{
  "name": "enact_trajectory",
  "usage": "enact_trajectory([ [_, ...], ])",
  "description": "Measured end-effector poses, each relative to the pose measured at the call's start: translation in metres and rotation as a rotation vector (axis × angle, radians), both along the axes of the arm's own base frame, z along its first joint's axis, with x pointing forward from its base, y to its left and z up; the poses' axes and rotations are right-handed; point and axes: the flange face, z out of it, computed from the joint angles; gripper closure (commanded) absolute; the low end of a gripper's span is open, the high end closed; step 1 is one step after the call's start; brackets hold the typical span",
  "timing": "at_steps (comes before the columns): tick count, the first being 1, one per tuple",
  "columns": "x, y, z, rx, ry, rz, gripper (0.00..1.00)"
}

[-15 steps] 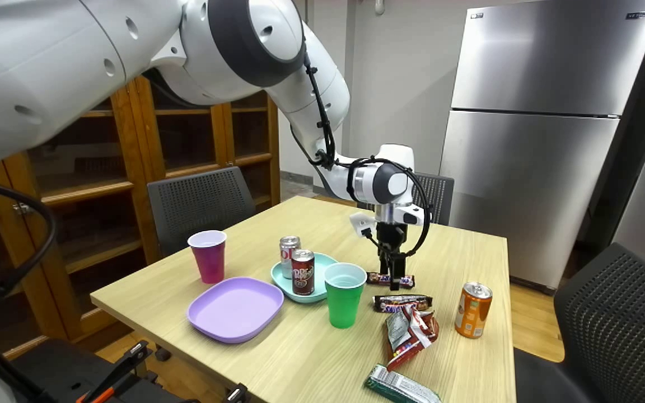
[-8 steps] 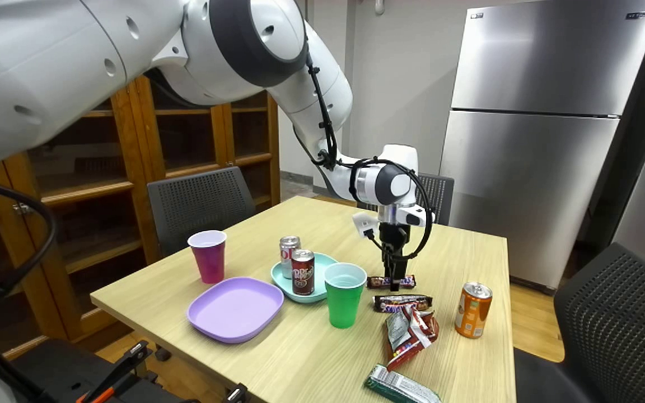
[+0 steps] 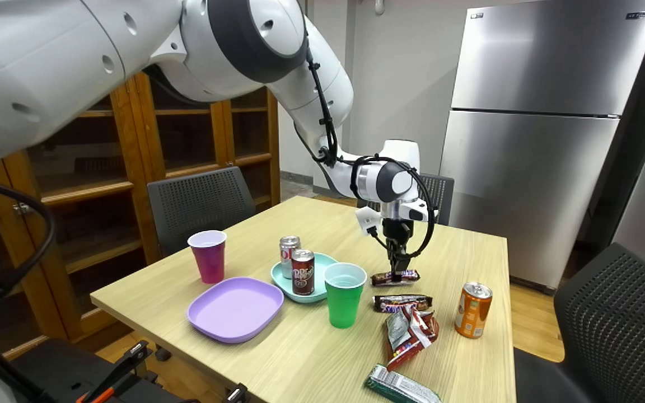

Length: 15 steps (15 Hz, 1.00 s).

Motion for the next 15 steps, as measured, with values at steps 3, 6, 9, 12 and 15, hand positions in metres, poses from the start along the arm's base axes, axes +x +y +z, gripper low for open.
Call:
enact_trajectory([
  [3, 0.001, -0.003, 0.024, -0.029, -0.066, 0.049, 0.97],
  [6, -0.005, -0.003, 0.051, -0.047, -0.119, 0.110, 0.97],
  [9, -0.016, 0.002, 0.079, -0.051, -0.151, 0.155, 0.97],
  [12, -0.028, 0.011, 0.103, -0.041, -0.162, 0.193, 0.97],
  [15, -0.040, 0.025, 0.125, -0.022, -0.166, 0.276, 0.97],
])
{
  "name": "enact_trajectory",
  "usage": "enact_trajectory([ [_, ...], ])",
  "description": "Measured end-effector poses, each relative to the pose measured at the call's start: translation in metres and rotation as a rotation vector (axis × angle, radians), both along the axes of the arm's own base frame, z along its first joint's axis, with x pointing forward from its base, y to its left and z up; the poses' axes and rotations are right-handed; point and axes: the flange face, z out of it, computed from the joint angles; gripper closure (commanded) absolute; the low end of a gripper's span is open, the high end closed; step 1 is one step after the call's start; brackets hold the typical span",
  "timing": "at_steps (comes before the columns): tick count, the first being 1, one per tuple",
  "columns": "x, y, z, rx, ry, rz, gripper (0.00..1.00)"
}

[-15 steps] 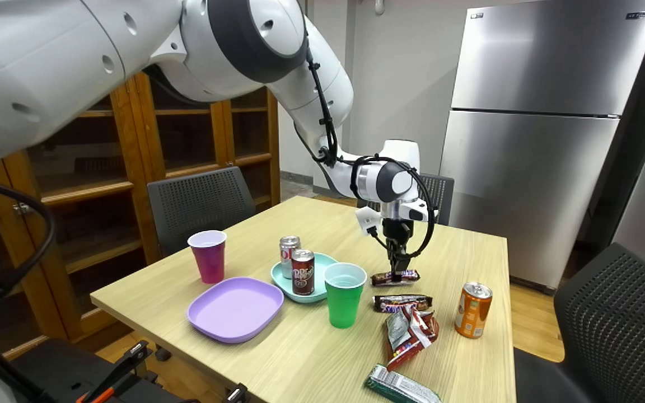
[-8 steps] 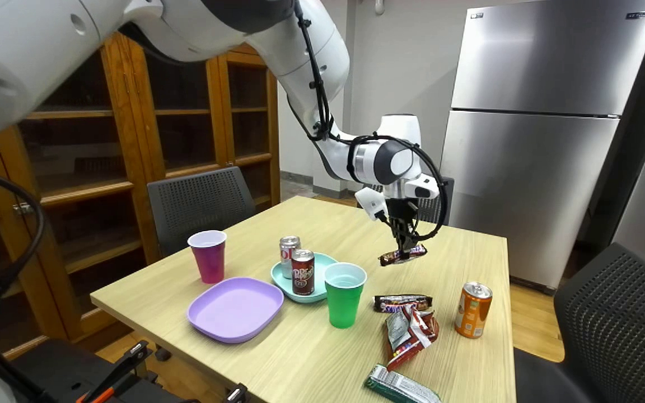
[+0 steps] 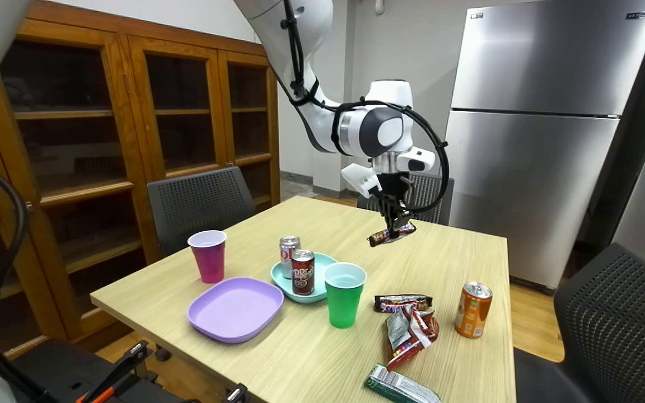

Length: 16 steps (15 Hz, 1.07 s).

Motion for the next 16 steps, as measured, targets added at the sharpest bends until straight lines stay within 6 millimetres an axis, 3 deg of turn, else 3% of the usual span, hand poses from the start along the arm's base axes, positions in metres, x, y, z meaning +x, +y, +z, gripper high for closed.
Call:
enact_trajectory([
  [6, -0.029, 0.029, 0.033, -0.009, 0.018, 0.238, 0.97],
  [16, -0.080, 0.101, 0.029, -0.048, 0.034, 0.564, 0.97],
])
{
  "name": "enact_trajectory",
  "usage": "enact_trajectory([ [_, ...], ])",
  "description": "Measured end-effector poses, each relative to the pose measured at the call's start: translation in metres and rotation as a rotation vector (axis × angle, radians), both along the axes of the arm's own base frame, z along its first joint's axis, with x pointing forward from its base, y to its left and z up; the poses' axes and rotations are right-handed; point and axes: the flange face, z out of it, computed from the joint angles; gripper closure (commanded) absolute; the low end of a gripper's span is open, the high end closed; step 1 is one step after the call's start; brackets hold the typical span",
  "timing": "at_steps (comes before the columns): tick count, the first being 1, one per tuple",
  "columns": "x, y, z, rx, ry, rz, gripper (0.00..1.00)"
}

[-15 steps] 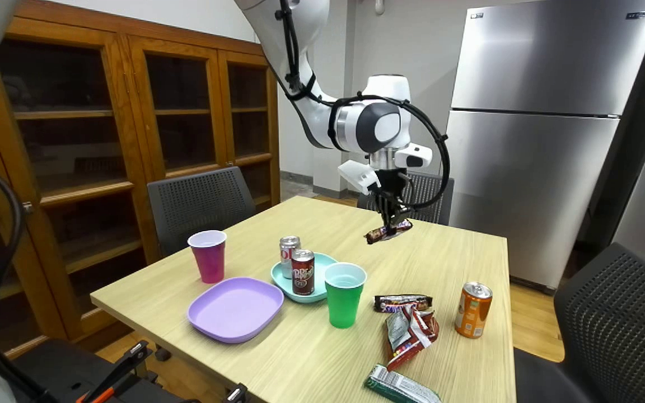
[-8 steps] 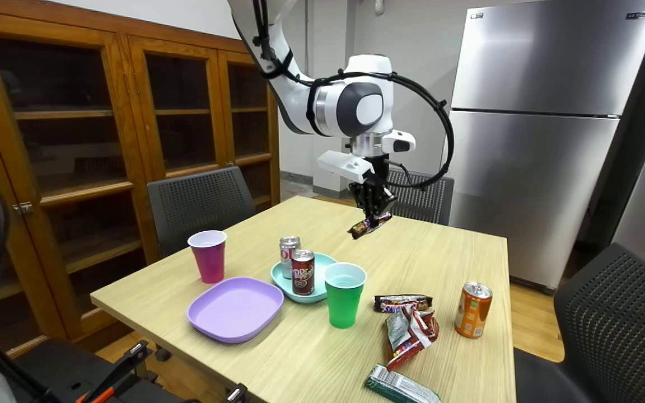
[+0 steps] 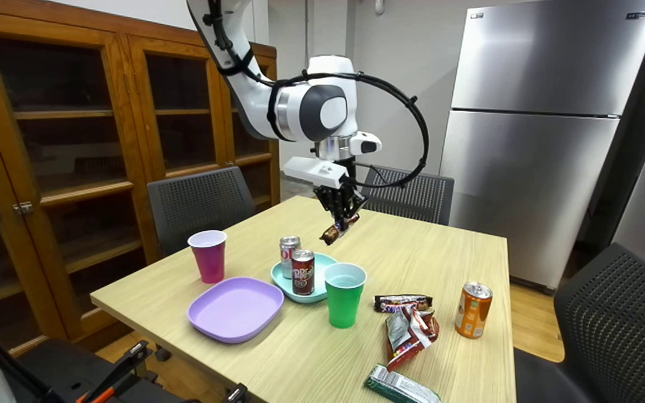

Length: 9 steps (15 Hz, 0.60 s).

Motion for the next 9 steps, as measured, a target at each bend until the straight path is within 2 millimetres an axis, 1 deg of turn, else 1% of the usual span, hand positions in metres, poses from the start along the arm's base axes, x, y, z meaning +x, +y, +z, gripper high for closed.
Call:
enact_trajectory([
  [5, -0.023, 0.032, -0.002, 0.002, 0.008, 0.123, 0.97],
  [9, -0.041, 0.050, -0.005, 0.002, 0.027, 0.218, 0.97],
])
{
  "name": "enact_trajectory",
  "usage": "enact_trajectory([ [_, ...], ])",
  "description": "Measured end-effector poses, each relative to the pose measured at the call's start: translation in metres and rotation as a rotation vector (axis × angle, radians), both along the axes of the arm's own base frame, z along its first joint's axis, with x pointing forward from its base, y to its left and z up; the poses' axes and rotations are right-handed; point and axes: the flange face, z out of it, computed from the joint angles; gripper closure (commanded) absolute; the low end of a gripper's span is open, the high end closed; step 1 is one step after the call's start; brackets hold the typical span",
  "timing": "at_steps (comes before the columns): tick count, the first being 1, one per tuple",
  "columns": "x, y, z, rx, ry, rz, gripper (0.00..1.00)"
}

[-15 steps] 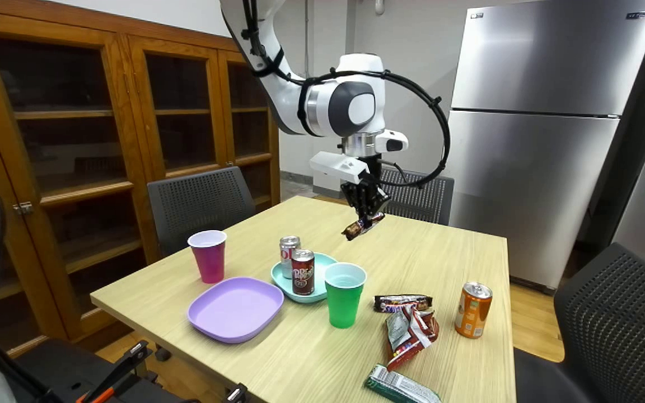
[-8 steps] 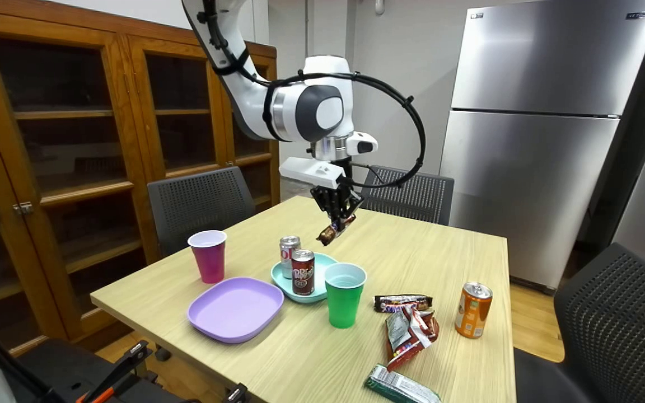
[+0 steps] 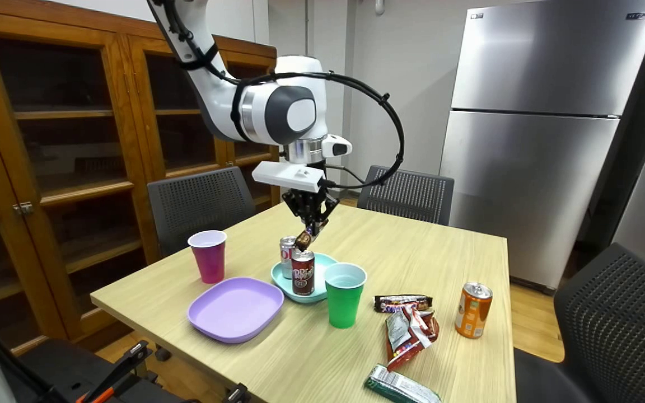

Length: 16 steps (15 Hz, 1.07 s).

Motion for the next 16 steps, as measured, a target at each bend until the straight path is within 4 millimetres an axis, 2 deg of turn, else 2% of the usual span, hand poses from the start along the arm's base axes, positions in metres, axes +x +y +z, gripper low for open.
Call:
enact_trajectory([
  [11, -0.028, 0.041, -0.021, 0.016, 0.065, 0.143, 0.97],
  [16, -0.046, 0.069, -0.036, 0.027, 0.109, 0.183, 0.97],
])
